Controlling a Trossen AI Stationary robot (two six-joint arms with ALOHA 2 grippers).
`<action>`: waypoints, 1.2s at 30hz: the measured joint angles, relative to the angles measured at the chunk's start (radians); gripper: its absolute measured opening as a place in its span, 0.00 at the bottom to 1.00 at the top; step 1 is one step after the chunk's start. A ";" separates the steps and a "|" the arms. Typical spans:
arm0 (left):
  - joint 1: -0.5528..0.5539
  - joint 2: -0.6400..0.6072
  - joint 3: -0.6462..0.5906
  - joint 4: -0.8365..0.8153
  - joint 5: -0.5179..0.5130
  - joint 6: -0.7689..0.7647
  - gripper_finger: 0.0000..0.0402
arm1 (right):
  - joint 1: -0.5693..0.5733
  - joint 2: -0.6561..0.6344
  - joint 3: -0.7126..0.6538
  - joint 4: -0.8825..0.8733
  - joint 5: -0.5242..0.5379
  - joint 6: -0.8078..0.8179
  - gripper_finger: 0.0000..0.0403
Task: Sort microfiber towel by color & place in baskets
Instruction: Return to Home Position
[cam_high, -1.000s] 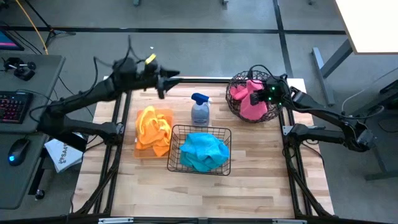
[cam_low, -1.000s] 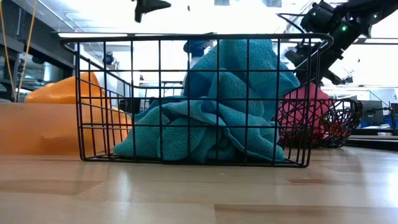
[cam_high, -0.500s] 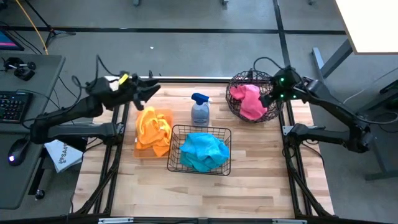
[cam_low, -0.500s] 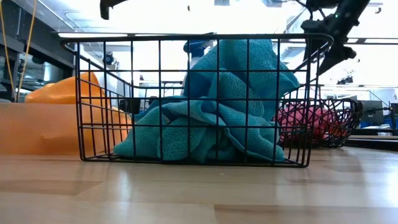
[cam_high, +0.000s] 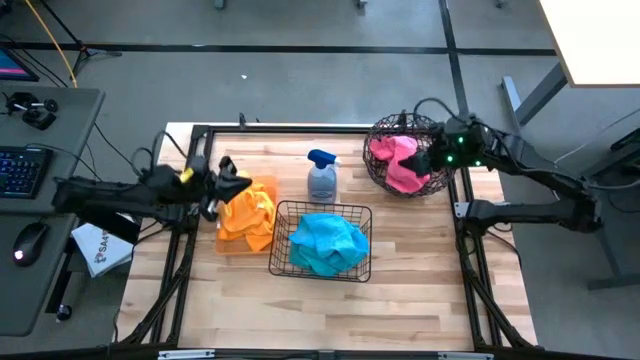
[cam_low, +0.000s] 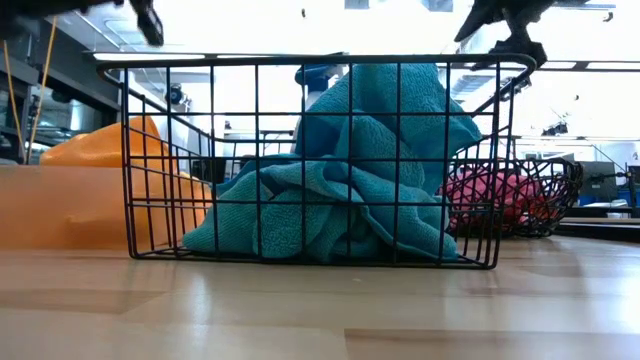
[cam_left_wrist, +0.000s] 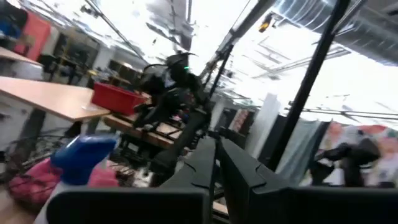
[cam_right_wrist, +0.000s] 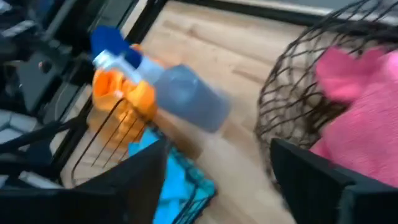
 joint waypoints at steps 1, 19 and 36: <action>-0.024 -0.007 -0.041 0.039 -0.035 0.019 0.03 | 0.035 0.000 0.000 0.000 0.014 0.012 0.63; -0.071 -0.286 -0.354 0.019 -0.183 -0.019 0.00 | 0.579 -0.151 -0.001 -0.150 0.242 0.075 0.01; -0.070 -0.287 -0.354 -0.012 -0.169 -0.029 0.00 | 0.819 -0.466 -0.696 0.970 0.464 -0.254 0.00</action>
